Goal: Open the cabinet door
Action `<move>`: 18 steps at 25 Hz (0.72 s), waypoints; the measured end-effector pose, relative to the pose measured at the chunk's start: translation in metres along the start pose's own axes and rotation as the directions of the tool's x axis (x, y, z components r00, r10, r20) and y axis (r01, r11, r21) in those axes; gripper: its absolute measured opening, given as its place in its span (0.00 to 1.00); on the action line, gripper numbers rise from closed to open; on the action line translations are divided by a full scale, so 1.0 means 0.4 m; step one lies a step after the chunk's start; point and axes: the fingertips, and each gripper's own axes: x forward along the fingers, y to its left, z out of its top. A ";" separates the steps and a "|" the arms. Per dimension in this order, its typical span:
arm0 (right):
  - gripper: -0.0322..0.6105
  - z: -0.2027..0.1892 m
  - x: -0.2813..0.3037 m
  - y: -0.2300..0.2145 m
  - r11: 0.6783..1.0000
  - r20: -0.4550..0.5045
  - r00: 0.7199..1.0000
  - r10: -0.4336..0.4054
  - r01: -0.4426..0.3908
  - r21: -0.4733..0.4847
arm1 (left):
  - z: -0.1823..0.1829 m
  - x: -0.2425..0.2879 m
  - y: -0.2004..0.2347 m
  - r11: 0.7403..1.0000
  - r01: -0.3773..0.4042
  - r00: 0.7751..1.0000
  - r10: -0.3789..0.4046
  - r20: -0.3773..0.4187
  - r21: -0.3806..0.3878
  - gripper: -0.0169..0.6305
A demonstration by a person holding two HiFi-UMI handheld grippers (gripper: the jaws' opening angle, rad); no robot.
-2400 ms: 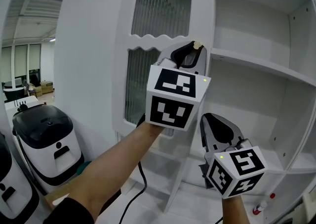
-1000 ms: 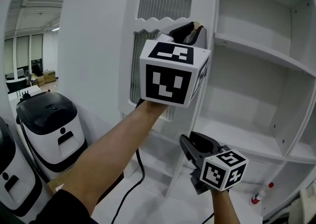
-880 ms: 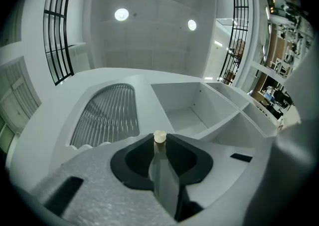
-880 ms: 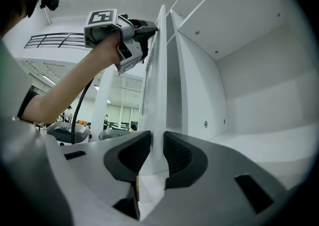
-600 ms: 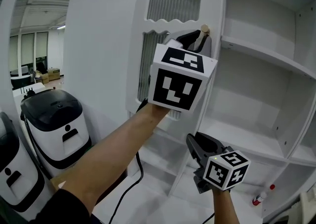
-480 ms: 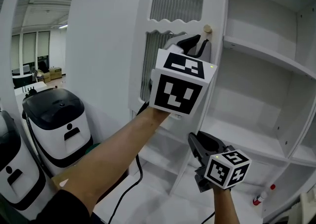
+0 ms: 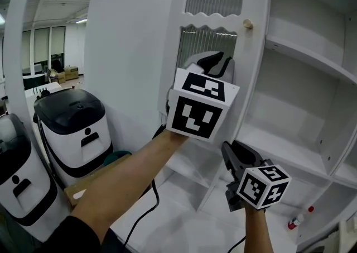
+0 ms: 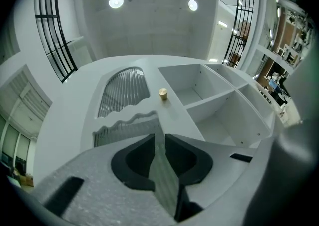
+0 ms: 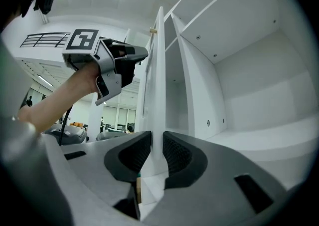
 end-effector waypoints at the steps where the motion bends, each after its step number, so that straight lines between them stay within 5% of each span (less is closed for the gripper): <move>1: 0.18 0.000 -0.002 0.004 1.000 0.003 1.000 -0.005 0.005 0.002 | -0.010 -0.010 0.004 1.000 -0.003 1.000 0.003 -0.009 0.001 0.14; 18: 0.18 0.006 -0.022 0.084 0.990 0.005 0.990 -0.141 0.141 0.013 | -0.163 -0.177 0.046 0.997 0.049 0.991 -0.055 -0.119 -0.056 0.10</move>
